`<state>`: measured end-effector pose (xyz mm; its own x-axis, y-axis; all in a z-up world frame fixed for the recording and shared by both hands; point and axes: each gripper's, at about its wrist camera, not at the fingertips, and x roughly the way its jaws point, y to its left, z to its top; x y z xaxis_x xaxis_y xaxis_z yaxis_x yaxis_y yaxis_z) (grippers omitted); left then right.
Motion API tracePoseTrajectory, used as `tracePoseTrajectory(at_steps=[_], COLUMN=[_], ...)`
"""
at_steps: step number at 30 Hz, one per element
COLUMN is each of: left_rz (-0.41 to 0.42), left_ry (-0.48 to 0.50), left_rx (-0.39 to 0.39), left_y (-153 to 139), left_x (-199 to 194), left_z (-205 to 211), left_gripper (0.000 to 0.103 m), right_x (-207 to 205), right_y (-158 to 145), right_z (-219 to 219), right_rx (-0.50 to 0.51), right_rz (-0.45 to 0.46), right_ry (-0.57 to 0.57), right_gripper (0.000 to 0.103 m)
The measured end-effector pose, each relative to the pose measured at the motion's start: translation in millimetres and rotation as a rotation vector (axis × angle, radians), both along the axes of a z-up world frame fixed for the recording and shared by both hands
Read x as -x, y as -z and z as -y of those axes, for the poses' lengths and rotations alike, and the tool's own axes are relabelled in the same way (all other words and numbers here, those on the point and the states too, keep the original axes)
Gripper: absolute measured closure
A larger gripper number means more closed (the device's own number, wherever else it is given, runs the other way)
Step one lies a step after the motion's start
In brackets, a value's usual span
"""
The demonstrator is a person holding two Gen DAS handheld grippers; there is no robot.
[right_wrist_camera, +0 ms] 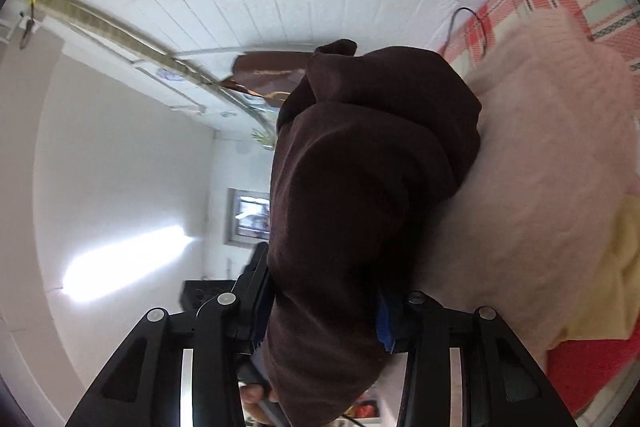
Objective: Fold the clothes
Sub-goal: 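Lower the sweatshirt onto the pink garment pile with both grippers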
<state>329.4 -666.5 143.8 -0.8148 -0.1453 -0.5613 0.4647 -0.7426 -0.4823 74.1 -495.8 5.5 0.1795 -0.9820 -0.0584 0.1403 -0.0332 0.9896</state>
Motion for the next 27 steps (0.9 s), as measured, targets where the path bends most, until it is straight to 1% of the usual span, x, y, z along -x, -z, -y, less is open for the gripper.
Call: tracePoseTrajectory(at_steps=[1, 3, 4, 5, 6, 9, 10, 11, 12, 13, 15, 16, 19, 21, 23, 26, 27], left_rz=[0.018, 0.039, 0.037, 0.028, 0.021, 0.002, -0.006, -0.017, -0.029, -0.040, -0.060, -0.067, -0.082, -0.083, -0.073, -0.051, -0.045], left_ry=[-0.002, 0.000, -0.001, -0.002, -0.004, -0.022, -0.028, -0.041, -0.058, -0.070, -0.089, -0.096, -0.108, -0.096, -0.072, -0.016, 0.006], left_rx=[0.004, 0.005, -0.001, -0.010, -0.015, -0.011, -0.008, -0.001, 0.008, 0.023, 0.061, 0.090, 0.198, 0.279, 0.342, 0.401, 0.409], left_y=[7.4, 22.6, 26.5, 28.0, 28.4, 23.8, 21.8, 19.2, 16.2, 13.2, 6.8, 3.3, -8.1, -15.8, -20.9, -23.7, -23.4], left_x=[1.9, 5.0, 5.1, 4.3, 3.9, -0.9, -3.1, -7.1, -12.1, -17.0, -26.5, -30.1, -37.4, -37.7, -33.4, -21.8, -17.9], left_z=[-1.0, -2.4, -1.8, -0.3, 1.0, 1.8, 1.6, 1.0, 0.2, -1.9, -7.8, -12.5, -31.1, -46.6, -59.3, -72.2, -74.9], left_gripper=[0.044, 0.044, 0.044, 0.044, 0.044, 0.043, 0.042, 0.036, 0.032, 0.032, 0.031, 0.031, 0.030, 0.027, 0.026, 0.026, 0.026], right_x=[1.7, 4.7, 5.9, 7.1, 8.5, 9.6, 9.4, 9.2, 8.9, 8.5, 8.3, 7.9, 2.3, -2.1, -4.6, -12.0, -16.0], right_y=[1.2, -3.9, -8.3, -11.7, -10.1, -10.6, -12.3, -14.0, -15.3, -16.6, -21.9, -25.5, -38.4, -47.4, -55.2, -66.2, -71.2], right_z=[-2.0, -8.0, -10.2, -11.6, -9.6, -8.9, -9.3, -9.5, -9.0, -8.5, -10.6, -14.6, -21.3, -24.9, -27.2, -30.8, -32.9], right_rx=[-0.021, -0.066, -0.093, -0.117, -0.132, -0.185, -0.193, -0.201, -0.211, -0.221, -0.223, -0.215, -0.247, -0.265, -0.274, -0.303, -0.304], right_rz=[-0.024, -0.102, -0.144, -0.181, -0.198, -0.240, -0.258, -0.275, -0.292, -0.310, -0.348, -0.370, -0.485, -0.560, -0.614, -0.692, -0.737], right_ry=[0.010, 0.034, 0.043, 0.049, 0.042, 0.021, 0.009, -0.002, -0.012, -0.021, -0.024, -0.026, -0.024, -0.023, -0.025, -0.037, -0.030], right_gripper=[0.062, 0.061, 0.053, 0.052, 0.052, 0.040, 0.039, 0.038, 0.036, 0.033, 0.030, 0.030, 0.029, 0.029, 0.029, 0.029, 0.029])
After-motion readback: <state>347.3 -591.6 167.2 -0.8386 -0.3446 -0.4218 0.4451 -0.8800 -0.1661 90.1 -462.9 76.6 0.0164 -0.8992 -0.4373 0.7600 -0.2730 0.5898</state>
